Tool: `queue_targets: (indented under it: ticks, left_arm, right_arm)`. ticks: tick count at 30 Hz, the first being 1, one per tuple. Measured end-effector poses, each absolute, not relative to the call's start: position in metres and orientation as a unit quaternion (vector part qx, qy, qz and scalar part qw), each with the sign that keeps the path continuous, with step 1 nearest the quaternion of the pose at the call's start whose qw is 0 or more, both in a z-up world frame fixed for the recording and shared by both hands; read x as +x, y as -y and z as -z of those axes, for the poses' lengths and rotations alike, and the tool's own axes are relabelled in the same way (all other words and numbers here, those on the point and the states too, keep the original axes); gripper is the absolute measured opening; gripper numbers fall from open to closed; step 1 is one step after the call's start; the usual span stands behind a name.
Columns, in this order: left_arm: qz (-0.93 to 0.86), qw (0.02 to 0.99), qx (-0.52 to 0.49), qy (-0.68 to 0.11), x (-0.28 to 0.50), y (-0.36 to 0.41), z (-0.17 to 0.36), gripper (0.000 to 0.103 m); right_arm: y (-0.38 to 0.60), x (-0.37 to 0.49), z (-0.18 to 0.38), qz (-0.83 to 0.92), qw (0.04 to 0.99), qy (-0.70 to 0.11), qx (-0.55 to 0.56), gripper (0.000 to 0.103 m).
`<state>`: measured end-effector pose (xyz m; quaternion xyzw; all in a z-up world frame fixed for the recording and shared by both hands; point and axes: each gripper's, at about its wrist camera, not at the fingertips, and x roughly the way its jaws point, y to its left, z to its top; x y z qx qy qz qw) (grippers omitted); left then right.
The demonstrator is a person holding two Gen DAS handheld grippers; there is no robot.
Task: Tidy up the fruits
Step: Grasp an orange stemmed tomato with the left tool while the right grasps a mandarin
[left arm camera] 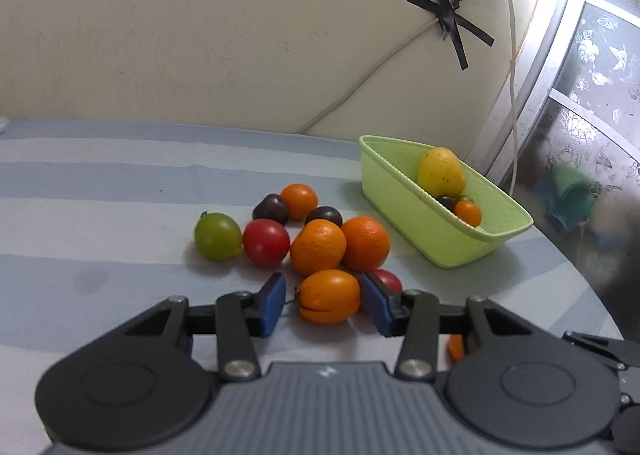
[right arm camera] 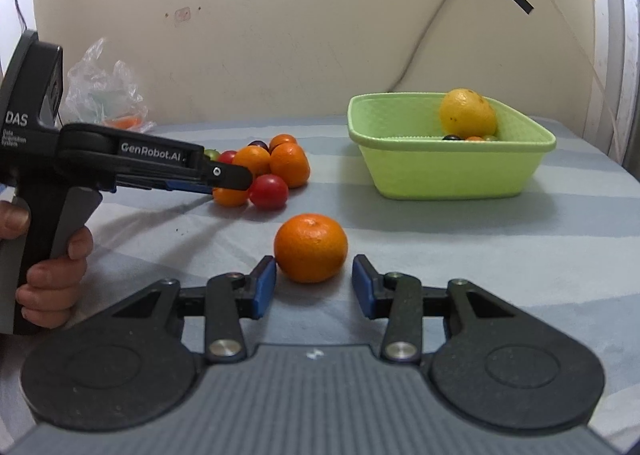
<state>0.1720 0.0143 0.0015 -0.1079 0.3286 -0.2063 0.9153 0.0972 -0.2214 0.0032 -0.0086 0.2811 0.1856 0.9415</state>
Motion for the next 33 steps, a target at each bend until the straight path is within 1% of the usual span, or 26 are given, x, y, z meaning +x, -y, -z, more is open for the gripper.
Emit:
queue_targets:
  ticks: [4,5,6,8,10,11,13,14,15,16,17,18,20,23,26,28,30,31,32,33]
  left_arm:
    - [0.201,0.92,-0.115,-0.317,0.141,-0.024,-0.011,0.042]
    - [0.198,0.921,-0.114,-0.315,0.131,-0.026,-0.013,0.042]
    - [0.197,0.922,-0.112,-0.315,0.12,-0.027,-0.015,0.042]
    - [0.202,0.922,-0.104,-0.314,0.099,-0.025,-0.016,0.042]
    - [0.194,0.924,-0.088,-0.318,0.084,-0.021,-0.014,0.042]
    - [0.189,0.925,-0.081,-0.319,0.08,-0.019,-0.012,0.042]
    - [0.179,0.927,-0.07,-0.321,0.077,-0.015,-0.008,0.044]
    - [0.178,0.927,-0.074,-0.322,0.078,-0.014,-0.006,0.044]
    - [0.177,0.926,-0.079,-0.323,0.078,-0.014,-0.005,0.045]
    - [0.174,0.927,-0.082,-0.323,0.08,-0.013,-0.004,0.045]
    - [0.173,0.928,-0.083,-0.32,0.08,-0.013,-0.002,0.045]
    - [0.171,0.93,-0.079,-0.317,0.08,-0.011,-0.001,0.045]
    - [0.168,0.931,-0.07,-0.315,0.078,-0.009,-0.001,0.045]
    - [0.168,0.932,-0.065,-0.314,0.076,-0.008,0.0,0.045]
    - [0.168,0.933,-0.062,-0.314,0.075,-0.007,0.0,0.045]
    - [0.168,0.933,-0.054,-0.313,0.074,-0.005,0.0,0.043]
    - [0.167,0.934,-0.047,-0.313,0.074,-0.002,-0.001,0.042]
    - [0.166,0.934,-0.044,-0.312,0.074,-0.001,-0.001,0.041]
    - [0.167,0.934,-0.042,-0.312,0.074,0.0,-0.001,0.041]
    - [0.167,0.935,-0.041,-0.312,0.074,0.0,-0.001,0.041]
  right_arm:
    - [0.219,0.092,-0.006,-0.179,0.947,-0.265,-0.017,0.037]
    - [0.22,0.088,-0.007,-0.18,0.948,-0.263,-0.016,0.028]
    - [0.22,0.085,-0.008,-0.186,0.946,-0.264,-0.014,0.007]
    - [0.221,0.077,-0.011,-0.203,0.941,-0.269,-0.01,0.007]
    - [0.218,0.067,-0.01,-0.21,0.939,-0.27,-0.023,0.007]
    - [0.217,0.065,-0.009,-0.212,0.939,-0.271,-0.031,0.009]
    - [0.214,0.062,-0.006,-0.208,0.939,-0.268,-0.043,0.01]
    - [0.214,0.062,-0.005,-0.205,0.941,-0.267,-0.044,0.013]
    - [0.215,0.064,-0.007,-0.205,0.942,-0.265,-0.04,0.021]
    - [0.217,0.066,-0.009,-0.205,0.943,-0.26,-0.035,0.027]
    - [0.217,0.07,-0.011,-0.206,0.945,-0.252,-0.031,0.043]
    - [0.217,0.074,-0.013,-0.207,0.946,-0.248,-0.031,0.056]
    - [0.215,0.084,-0.016,-0.203,0.949,-0.241,-0.032,0.056]
    - [0.215,0.098,-0.015,-0.194,0.947,-0.254,-0.029,0.056]
    - [0.217,0.105,-0.008,-0.19,0.941,-0.279,-0.021,0.051]
    - [0.22,0.102,-0.004,-0.189,0.938,-0.291,-0.016,0.05]
    - [0.222,0.093,-0.004,-0.19,0.939,-0.285,-0.018,0.05]
    - [0.224,0.089,-0.003,-0.189,0.94,-0.283,-0.02,0.049]
    - [0.225,0.085,-0.003,-0.186,0.941,-0.282,-0.023,0.042]
    - [0.226,0.083,-0.003,-0.184,0.942,-0.279,-0.025,0.04]
